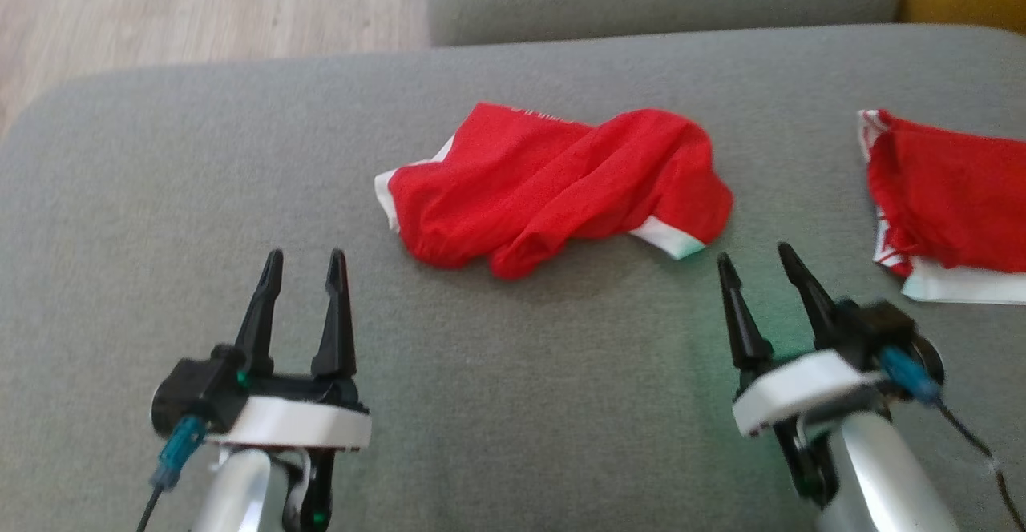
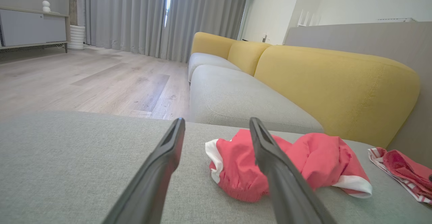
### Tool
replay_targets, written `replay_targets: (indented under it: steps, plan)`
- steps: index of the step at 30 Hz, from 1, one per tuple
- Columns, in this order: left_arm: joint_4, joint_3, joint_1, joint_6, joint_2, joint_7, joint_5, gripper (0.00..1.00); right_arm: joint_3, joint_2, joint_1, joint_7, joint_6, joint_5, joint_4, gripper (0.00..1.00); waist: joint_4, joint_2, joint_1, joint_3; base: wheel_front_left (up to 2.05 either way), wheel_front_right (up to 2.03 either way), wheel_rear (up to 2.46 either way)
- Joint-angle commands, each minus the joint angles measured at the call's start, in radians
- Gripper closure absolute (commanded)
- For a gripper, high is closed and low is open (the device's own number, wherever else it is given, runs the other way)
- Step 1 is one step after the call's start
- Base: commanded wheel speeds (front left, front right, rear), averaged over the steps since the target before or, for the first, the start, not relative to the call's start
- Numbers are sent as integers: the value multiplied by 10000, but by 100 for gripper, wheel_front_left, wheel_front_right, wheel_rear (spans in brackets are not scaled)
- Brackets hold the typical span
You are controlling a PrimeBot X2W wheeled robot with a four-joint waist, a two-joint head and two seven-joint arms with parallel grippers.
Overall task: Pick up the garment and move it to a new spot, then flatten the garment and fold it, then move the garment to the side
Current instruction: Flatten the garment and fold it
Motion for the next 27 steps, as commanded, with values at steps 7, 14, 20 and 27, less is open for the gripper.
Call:
replay_targets:
  steps: [7, 14, 20, 27]
  plan:
    - [-22, 129, -977, -136, -87, -95, 103, 0, 233, -28, -1914, 1219, -7, -898, 1476, 0, 673, -1, 0, 767, 0, 0, 0]
    - [87, 6, -1222, -174, -131, -95, 46, 0, 74, -28, -2967, 1846, -7, -1953, 3319, 0, 1085, -1, 0, 958, 0, 0, 0]
    - [147, 7, -1230, -180, -141, -95, -39, 0, -230, -28, -3544, 1329, -7, -2584, 4139, 100, 1227, -1, 0, 873, 0, 0, 0]
    - [203, 83, -994, -119, -143, -95, -156, 0, -210, -28, -3574, 797, -7, -2415, 4099, 100, 955, -1, 0, 450, 0, 0, 0]
